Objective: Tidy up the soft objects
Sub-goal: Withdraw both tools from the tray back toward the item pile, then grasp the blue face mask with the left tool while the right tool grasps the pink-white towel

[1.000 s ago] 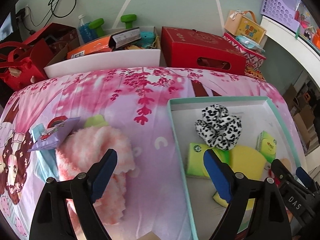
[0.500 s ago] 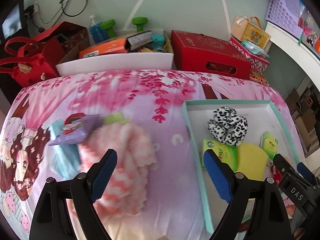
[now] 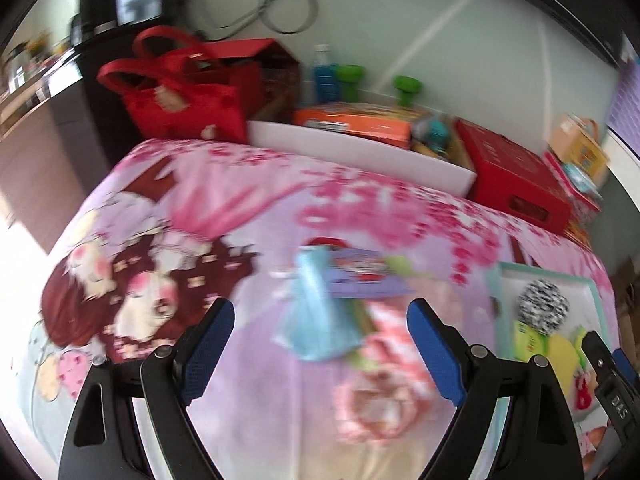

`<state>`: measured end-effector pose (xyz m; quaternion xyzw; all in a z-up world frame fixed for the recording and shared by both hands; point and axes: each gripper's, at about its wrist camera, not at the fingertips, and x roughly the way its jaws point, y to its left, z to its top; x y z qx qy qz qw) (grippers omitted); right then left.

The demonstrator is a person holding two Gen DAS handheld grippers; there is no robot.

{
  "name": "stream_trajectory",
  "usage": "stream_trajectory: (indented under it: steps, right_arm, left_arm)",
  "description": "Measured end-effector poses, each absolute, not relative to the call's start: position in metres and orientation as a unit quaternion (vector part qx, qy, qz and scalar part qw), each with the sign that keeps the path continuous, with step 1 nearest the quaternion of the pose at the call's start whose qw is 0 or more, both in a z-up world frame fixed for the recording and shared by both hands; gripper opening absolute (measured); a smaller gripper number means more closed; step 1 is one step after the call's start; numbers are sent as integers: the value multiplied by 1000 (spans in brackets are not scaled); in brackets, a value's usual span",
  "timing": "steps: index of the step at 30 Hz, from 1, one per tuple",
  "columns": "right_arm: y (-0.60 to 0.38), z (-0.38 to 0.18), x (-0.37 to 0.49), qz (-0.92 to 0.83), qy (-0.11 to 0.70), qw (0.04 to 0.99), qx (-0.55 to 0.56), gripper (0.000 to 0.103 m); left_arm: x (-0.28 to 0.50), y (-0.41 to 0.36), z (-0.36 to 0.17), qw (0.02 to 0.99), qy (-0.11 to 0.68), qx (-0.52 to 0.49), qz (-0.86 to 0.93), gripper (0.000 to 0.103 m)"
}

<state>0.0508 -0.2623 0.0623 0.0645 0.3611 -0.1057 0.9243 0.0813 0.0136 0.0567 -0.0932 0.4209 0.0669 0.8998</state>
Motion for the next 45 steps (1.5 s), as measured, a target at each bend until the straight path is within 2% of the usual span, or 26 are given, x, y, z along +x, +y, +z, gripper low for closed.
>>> stream_trajectory:
  steps: [18,38,45]
  right_arm:
    - [-135,29,78,59,401,914,17,103]
    - [-116,-13,100,73,440,895,26,103]
    - [-121,-12,99,82,435,896,43,91]
  left_arm:
    - [69,80,38,882,435,-148,107,89]
    - [101,68,-17,849,486,-205,28,89]
    - [105,54,-19,851,483,-206,2,89]
